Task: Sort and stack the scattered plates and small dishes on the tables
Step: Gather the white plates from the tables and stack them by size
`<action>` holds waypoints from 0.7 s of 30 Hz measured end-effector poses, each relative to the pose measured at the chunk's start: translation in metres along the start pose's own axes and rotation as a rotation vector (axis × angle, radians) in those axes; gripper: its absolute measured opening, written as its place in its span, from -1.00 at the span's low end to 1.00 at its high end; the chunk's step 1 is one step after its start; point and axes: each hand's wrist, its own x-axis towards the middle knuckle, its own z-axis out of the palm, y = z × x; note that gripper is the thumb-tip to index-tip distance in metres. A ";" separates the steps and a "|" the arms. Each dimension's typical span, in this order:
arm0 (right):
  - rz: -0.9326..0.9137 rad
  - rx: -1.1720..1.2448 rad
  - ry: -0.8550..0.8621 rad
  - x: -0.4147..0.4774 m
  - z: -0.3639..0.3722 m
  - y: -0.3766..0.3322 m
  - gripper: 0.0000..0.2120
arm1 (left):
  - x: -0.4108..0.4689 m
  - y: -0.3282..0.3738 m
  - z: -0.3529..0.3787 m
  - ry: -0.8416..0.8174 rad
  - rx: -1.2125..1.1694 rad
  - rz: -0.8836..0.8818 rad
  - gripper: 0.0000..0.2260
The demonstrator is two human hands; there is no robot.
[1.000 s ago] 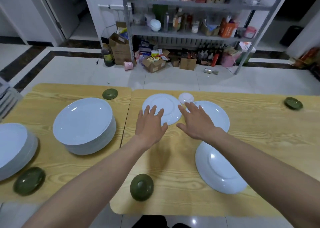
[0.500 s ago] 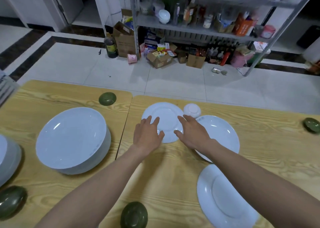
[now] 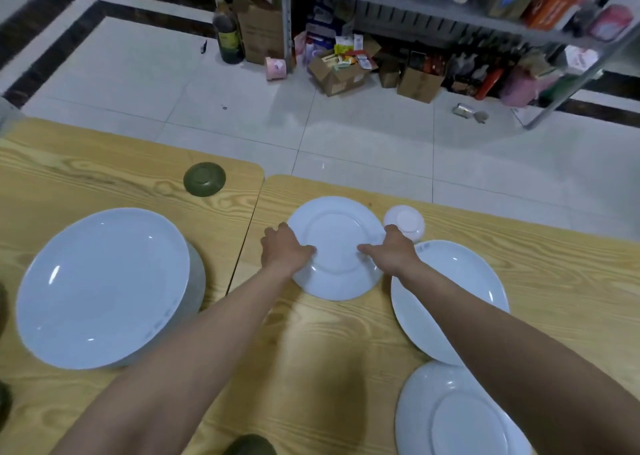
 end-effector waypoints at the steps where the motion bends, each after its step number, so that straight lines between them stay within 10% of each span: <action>1: 0.029 0.007 -0.001 0.006 0.003 0.001 -0.38 | 0.004 -0.001 0.001 -0.002 -0.007 -0.031 -0.38; 21: 0.308 0.325 0.075 0.046 0.024 -0.005 -0.04 | 0.038 -0.019 -0.006 -0.017 -0.466 -0.282 -0.40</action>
